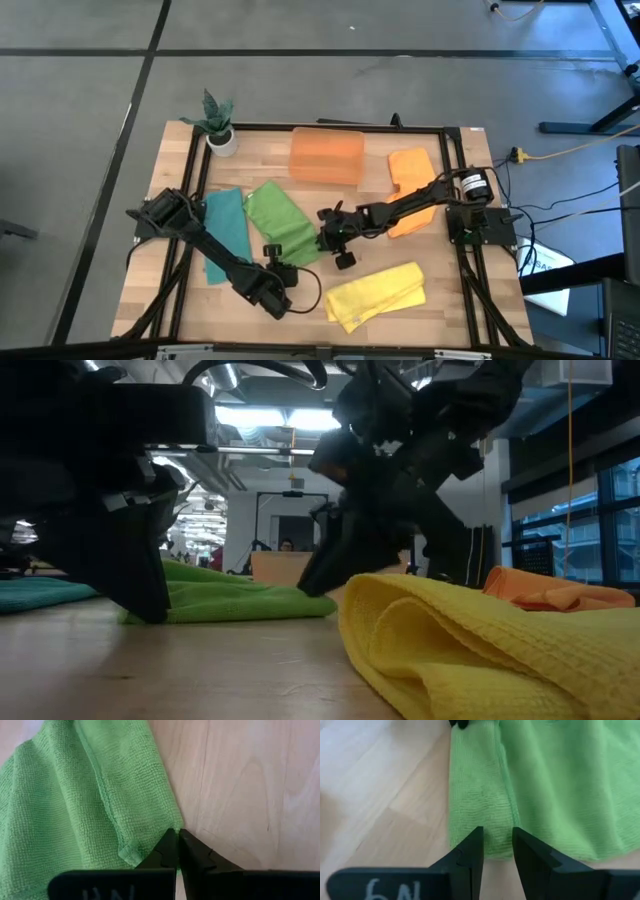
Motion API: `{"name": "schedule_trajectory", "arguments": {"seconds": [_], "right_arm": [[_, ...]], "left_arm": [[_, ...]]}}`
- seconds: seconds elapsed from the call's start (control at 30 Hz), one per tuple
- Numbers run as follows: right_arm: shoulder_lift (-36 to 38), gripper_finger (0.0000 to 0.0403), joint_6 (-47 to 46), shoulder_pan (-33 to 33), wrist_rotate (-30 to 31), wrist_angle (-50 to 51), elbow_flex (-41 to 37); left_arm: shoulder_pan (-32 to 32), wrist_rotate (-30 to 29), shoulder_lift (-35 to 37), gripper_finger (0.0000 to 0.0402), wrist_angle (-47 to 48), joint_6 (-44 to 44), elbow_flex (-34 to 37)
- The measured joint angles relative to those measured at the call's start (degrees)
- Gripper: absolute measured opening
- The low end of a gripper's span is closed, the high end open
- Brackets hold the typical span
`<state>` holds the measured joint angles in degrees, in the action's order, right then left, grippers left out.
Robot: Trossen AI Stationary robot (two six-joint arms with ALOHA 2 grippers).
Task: Roll microfiber towels into tight, uniform cylinder then place into a basket
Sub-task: Roll the green microfiber cloth
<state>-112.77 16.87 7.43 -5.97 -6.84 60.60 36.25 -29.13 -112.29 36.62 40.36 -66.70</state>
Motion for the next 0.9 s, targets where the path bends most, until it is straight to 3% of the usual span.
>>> {"name": "schedule_trajectory", "arguments": {"seconds": [0.27,0.57,0.9], "right_arm": [[0.61,0.0104,8.25,3.24,0.31,0.13,0.04],[0.20,0.0104,17.86,7.40,6.72,-0.79,0.07],[-3.05,0.0104,21.05,7.57,12.15,-3.25,0.09]], "left_arm": [[-0.73,1.97,0.07,0.0000,0.09,0.07,0.00],[-1.12,2.85,0.04,0.0000,0.01,0.02,0.01],[-1.11,2.87,0.00,0.0000,-0.21,0.04,0.04]]}}
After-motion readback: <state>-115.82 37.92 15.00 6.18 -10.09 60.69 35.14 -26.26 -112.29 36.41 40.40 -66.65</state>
